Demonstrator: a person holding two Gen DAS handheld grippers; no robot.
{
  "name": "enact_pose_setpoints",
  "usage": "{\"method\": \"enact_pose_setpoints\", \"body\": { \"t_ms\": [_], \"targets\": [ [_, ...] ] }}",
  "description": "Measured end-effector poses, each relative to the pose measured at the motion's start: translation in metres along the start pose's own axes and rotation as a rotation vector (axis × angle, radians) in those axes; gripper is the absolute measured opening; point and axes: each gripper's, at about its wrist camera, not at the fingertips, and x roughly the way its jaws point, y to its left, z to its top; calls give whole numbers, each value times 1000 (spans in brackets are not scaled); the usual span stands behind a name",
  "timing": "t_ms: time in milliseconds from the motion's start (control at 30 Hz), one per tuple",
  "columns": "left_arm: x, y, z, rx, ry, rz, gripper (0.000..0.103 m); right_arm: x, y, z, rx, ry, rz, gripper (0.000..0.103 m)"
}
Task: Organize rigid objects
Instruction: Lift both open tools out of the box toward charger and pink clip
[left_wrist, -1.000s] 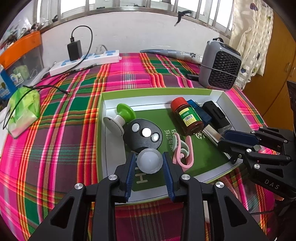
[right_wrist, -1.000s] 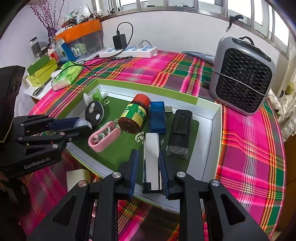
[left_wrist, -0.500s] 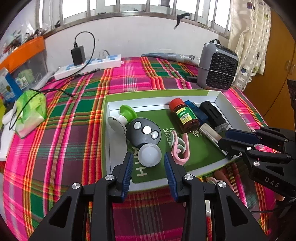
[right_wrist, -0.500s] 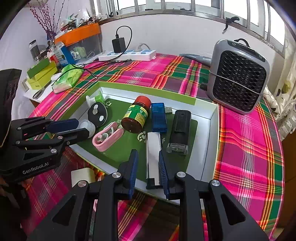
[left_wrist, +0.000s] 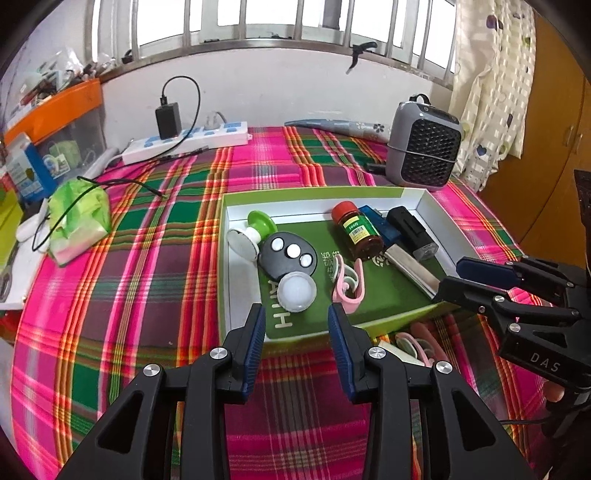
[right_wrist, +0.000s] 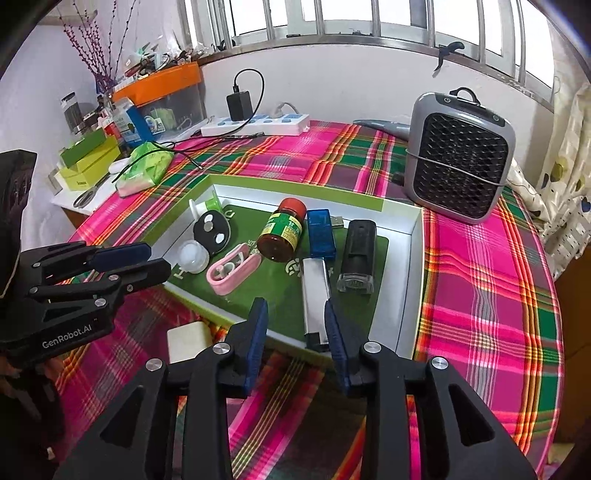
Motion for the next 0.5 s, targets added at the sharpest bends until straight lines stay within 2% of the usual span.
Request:
{"method": "enact_pose_setpoints", "body": {
  "t_ms": [333, 500],
  "targets": [
    [-21, 1, -15, -5, -24, -10, 34, -16, 8, -15, -1, -20, -11, 35],
    [-30, 1, -20, -11, -38, -22, 34, -20, 15, -26, 4, -24, 22, 36]
  ]
}}
